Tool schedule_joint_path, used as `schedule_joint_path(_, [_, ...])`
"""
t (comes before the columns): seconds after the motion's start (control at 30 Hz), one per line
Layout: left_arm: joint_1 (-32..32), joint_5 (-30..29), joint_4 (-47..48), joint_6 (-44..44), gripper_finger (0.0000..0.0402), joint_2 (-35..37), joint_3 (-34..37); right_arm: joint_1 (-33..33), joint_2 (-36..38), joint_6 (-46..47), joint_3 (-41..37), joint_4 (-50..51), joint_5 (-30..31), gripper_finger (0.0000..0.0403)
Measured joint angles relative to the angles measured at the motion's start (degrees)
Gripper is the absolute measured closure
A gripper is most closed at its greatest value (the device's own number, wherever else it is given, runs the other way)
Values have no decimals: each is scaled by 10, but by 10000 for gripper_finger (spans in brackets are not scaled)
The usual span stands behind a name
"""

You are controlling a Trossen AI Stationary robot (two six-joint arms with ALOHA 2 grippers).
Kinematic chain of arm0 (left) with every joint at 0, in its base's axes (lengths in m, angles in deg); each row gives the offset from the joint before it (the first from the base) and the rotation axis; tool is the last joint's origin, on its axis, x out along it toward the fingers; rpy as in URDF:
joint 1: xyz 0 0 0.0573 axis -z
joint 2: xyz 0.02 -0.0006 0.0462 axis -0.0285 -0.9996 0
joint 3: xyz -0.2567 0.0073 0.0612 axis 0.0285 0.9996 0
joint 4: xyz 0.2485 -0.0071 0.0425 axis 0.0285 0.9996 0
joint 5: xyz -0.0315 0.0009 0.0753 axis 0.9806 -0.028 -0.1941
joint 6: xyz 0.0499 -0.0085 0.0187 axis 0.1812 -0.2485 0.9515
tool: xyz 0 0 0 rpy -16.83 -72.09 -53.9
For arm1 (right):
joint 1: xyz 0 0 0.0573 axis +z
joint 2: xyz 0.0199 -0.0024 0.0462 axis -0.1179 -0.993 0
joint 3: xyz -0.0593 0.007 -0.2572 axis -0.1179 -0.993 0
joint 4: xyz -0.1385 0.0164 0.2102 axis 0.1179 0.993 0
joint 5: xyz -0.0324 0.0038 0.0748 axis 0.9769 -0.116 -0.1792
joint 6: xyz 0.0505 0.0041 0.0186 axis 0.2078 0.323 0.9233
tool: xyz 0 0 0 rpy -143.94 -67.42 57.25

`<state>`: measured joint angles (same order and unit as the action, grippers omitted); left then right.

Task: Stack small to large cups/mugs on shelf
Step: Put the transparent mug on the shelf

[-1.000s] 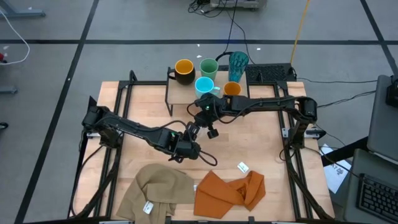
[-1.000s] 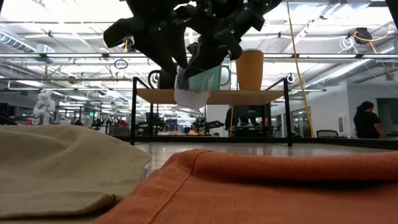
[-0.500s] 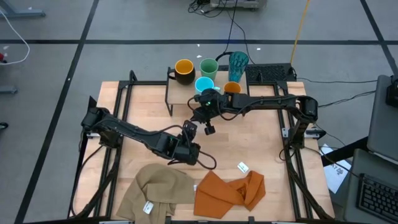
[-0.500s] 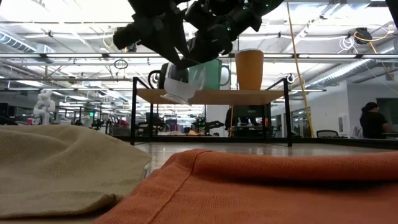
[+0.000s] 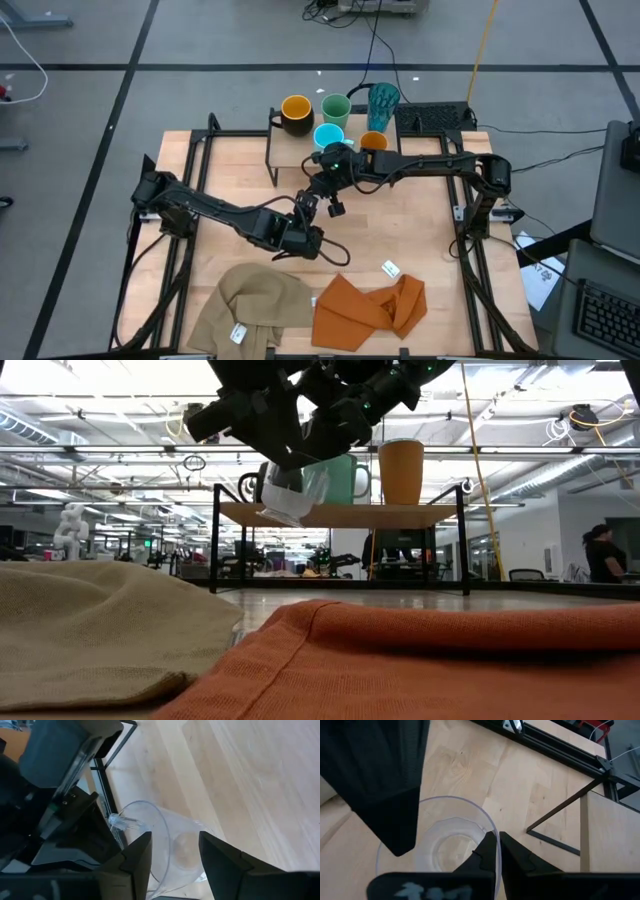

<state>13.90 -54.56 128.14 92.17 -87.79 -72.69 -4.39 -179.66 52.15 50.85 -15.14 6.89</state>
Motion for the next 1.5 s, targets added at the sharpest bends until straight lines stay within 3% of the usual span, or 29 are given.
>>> schedule_joint_path(0.27, [-5,28,16,4,238,0,0,0,1,-26,0,4,15,403])
schedule_joint_path(1.17, [-6,42,39,44,241,0,0,0,2,-28,0,23,12,403])
schedule_joint_path(1.3, [-8,42,37,44,274,0,0,0,2,-28,0,24,13,403])
schedule_joint_path(1.5, [-9,39,24,53,358,1,0,1,2,-28,0,26,10,403])
